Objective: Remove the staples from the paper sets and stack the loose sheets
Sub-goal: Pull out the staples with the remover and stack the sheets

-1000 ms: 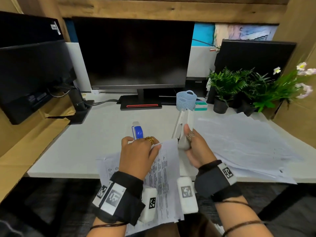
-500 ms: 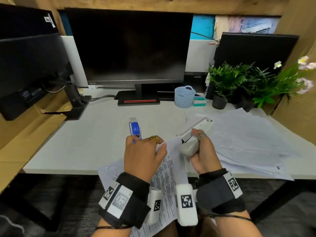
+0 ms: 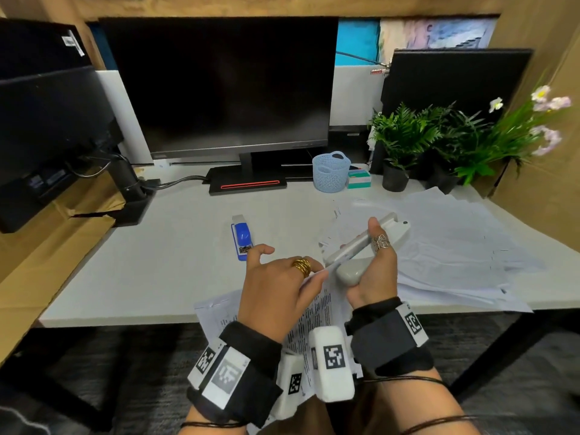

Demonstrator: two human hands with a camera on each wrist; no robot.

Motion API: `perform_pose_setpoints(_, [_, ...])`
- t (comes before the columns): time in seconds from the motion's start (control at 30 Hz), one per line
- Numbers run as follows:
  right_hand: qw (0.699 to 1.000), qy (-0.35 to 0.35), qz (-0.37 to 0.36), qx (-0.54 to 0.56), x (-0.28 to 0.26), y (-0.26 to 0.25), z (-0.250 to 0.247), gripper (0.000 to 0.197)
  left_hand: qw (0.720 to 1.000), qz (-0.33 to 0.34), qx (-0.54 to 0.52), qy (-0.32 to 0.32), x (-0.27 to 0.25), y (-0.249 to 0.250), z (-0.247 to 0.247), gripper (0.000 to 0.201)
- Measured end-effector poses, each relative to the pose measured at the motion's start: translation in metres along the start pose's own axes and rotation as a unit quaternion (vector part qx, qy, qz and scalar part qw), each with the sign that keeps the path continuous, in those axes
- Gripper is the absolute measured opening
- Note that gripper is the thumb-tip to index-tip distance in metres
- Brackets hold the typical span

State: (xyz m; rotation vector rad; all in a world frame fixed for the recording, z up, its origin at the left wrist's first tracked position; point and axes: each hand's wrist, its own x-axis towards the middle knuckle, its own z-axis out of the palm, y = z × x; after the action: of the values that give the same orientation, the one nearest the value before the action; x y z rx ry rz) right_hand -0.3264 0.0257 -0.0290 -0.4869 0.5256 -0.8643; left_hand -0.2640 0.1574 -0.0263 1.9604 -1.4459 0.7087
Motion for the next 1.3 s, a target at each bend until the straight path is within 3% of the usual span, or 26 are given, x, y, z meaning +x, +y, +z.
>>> perform_pose_setpoints(0.17, [1.000,0.008,-0.010,-0.001,-0.005,-0.001,0.001,0.015,1.000,-0.004,0.017,-0.020,-0.002,0.004,-0.001,0.037])
perform_pose_setpoints(0.33, [0.999,-0.005,0.043,0.000,-0.010,-0.007,0.000,0.028,0.999,-0.019,0.033,-0.011,0.000,-0.001,-0.003,0.033])
perform_pose_setpoints(0.5, [0.999,-0.007,0.032,0.036,-0.011,-0.009,0.001,0.030,0.999,-0.018,0.032,-0.013,0.000,-0.001,-0.006,0.033])
perform_pose_setpoints(0.8, [1.000,0.026,0.014,0.000,-0.009,-0.004,0.001,0.023,0.999,-0.017,0.010,-0.036,-0.003,0.000,-0.007,0.036])
perform_pose_setpoints(0.9, [1.000,0.012,0.010,-0.019,-0.003,-0.001,0.002,0.032,0.999,-0.018,0.001,-0.046,-0.004,-0.002,-0.006,0.035])
perform_pose_setpoints(0.97, [0.996,0.004,0.026,-0.083,0.007,0.000,0.008,0.054,0.997,-0.029,0.043,-0.055,-0.004,-0.008,-0.006,0.034])
perform_pose_setpoints(1.07, [0.957,-0.027,0.070,-0.279,0.024,-0.002,0.032,0.104,0.986,-0.084,0.111,-0.092,-0.005,-0.025,-0.011,0.031])
perform_pose_setpoints(1.1, [0.938,-0.032,0.089,-0.334,0.032,-0.001,0.038,0.106,0.982,-0.107,0.113,-0.110,-0.006,-0.032,-0.014,0.031])
perform_pose_setpoints(1.13, [0.920,-0.036,0.105,-0.376,0.037,0.000,0.045,0.092,0.978,-0.127,0.109,-0.122,-0.008,-0.040,-0.017,0.033])
perform_pose_setpoints(1.2, [0.887,-0.053,0.134,-0.438,0.045,0.007,0.056,0.044,0.973,-0.156,0.109,-0.133,-0.011,-0.051,-0.024,0.035])
perform_pose_setpoints(1.23, [0.861,-0.061,0.145,-0.484,0.050,0.014,0.059,0.036,0.968,-0.169,0.118,-0.145,-0.011,-0.056,-0.027,0.036])
perform_pose_setpoints(1.3, [0.788,-0.084,0.144,-0.592,0.059,0.029,0.064,0.047,0.957,-0.189,0.133,-0.175,-0.012,-0.064,-0.032,0.037])
